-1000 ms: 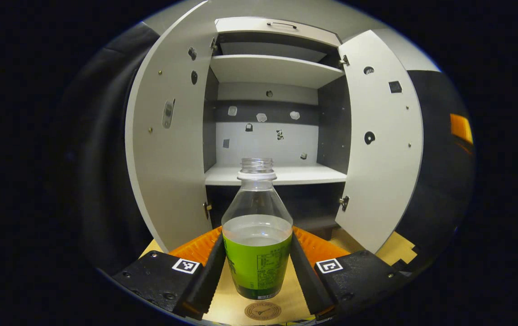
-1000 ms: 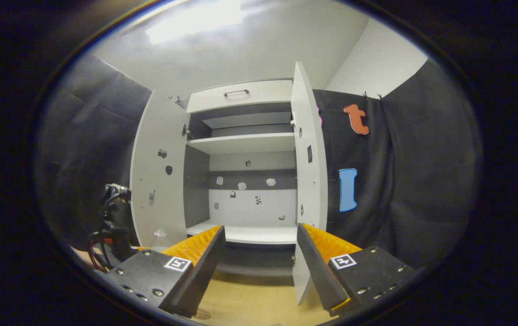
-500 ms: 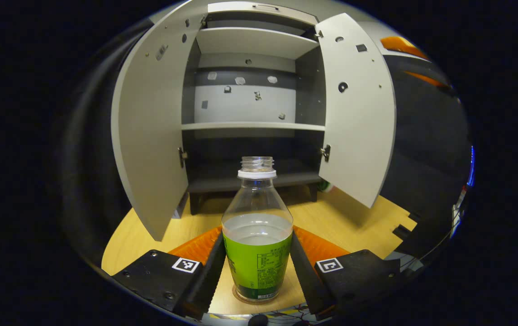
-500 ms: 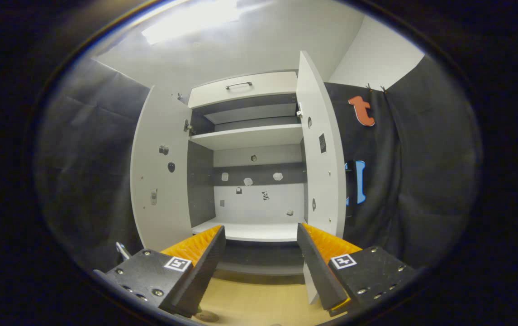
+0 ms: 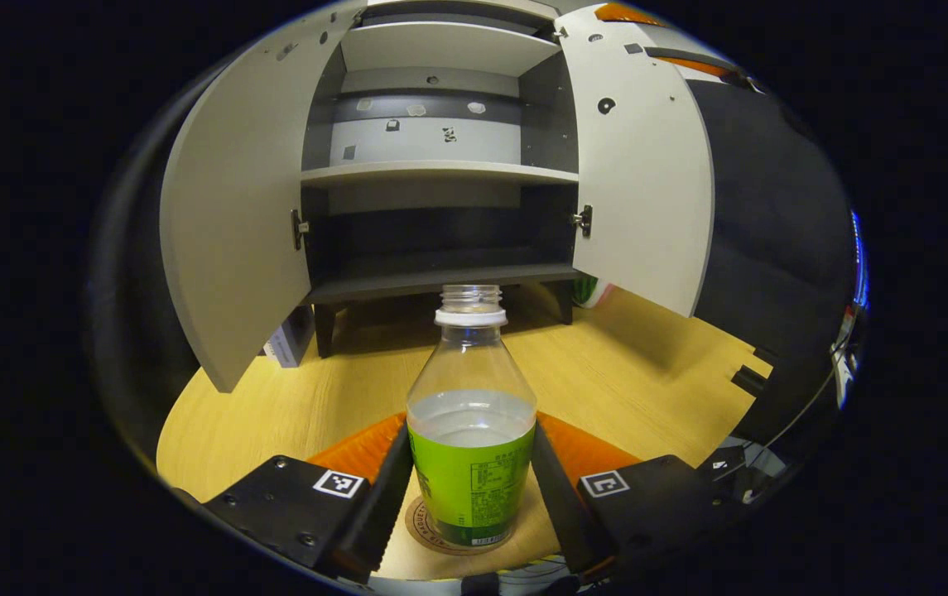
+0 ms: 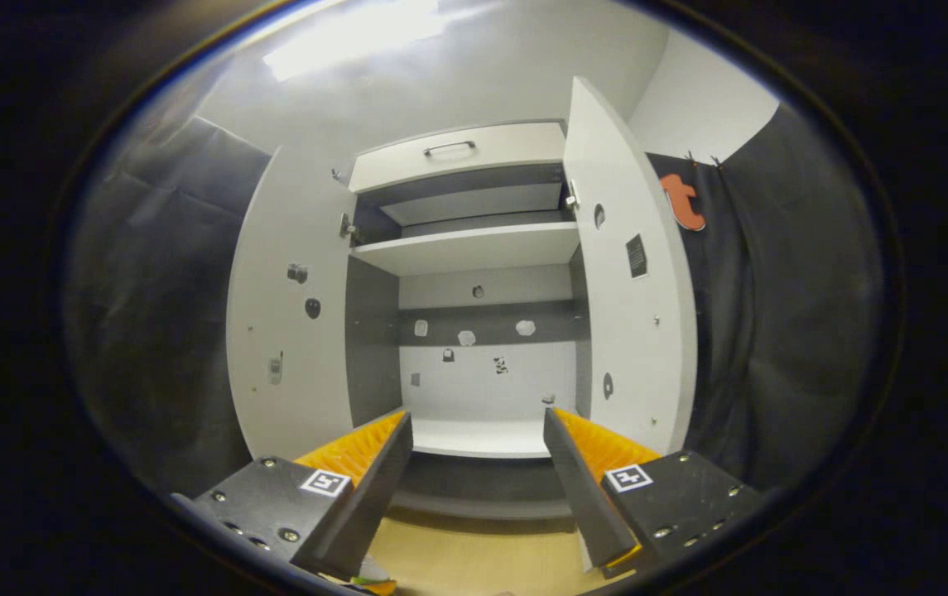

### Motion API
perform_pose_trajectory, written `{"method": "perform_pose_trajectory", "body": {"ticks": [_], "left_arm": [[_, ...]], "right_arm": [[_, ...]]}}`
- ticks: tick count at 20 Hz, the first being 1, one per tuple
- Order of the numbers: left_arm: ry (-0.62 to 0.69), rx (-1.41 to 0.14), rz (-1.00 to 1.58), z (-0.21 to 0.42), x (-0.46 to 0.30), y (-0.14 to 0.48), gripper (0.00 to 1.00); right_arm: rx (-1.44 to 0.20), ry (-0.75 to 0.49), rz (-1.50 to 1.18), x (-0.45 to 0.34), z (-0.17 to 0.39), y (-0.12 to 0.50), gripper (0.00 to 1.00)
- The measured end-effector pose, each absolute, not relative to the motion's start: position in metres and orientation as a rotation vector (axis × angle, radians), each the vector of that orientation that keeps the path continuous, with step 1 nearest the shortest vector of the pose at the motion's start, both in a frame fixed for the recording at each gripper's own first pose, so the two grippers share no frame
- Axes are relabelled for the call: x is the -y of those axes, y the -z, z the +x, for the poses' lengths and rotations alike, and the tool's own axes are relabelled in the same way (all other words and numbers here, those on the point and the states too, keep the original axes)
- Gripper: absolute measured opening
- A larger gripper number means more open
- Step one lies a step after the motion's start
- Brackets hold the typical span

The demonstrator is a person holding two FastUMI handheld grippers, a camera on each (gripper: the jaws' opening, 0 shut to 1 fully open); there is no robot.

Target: Grasp the bottle in the cabinet with the left hand and place it on the coaster, then close the right door with the right hand and the left door with the left hand.

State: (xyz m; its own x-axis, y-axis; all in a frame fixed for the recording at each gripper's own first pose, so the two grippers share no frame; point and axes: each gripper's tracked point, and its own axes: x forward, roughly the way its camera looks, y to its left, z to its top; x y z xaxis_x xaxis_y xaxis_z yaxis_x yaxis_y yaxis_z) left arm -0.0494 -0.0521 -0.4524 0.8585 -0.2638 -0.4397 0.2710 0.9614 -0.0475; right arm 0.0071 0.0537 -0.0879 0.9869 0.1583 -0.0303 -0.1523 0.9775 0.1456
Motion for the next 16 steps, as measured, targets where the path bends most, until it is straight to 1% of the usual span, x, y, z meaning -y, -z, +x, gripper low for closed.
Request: {"method": "perform_pose_trajectory", "body": {"ticks": [2,5,7,9,10,11,12,13,14,15,16], "left_arm": [[0.267,-0.45,0.031,-0.048,0.046,0.453,0.82],[0.292,-0.467,0.025,-0.052,0.048,0.458,0.86],[0.279,-0.477,0.027,-0.053,0.045,0.458,0.86],[0.304,-0.475,0.012,-0.045,0.055,0.47,0.86],[0.335,-0.517,0.022,-0.049,0.062,0.491,0.82],[0.314,-0.586,0.088,-0.05,0.058,0.508,0.66],[0.342,-0.545,0.117,-0.038,0.062,0.508,0.59],[0.339,-0.531,0.139,-0.031,0.061,0.496,0.64],[0.336,-0.568,0.141,-0.028,0.061,0.501,0.63],[0.343,-0.608,0.113,-0.029,0.062,0.498,0.6],[0.336,-0.632,0.082,-0.026,0.062,0.496,0.59]], "right_arm": [[-0.045,-0.164,0.145,-0.06,0.015,0.09,0.96],[-0.042,-0.172,0.147,-0.06,0.022,0.091,0.96],[-0.043,-0.166,0.148,-0.054,0.022,0.091,0.96],[-0.035,-0.164,0.137,-0.047,0.019,0.09,0.96],[-0.036,-0.155,0.123,-0.042,0.017,0.092,0.93],[-0.045,-0.151,0.108,-0.038,0.014,0.095,0.96],[-0.057,-0.154,0.095,-0.036,0.011,0.098,0.96],[-0.067,-0.16,0.079,-0.034,0.007,0.1,0.96],[-0.065,-0.157,0.06,-0.031,0.004,0.101,0.96],[-0.062,-0.151,0.044,-0.027,0.002,0.103,0.94],[-0.066,-0.142,0.036,-0.023,0.0,0.107,0.96]]}}
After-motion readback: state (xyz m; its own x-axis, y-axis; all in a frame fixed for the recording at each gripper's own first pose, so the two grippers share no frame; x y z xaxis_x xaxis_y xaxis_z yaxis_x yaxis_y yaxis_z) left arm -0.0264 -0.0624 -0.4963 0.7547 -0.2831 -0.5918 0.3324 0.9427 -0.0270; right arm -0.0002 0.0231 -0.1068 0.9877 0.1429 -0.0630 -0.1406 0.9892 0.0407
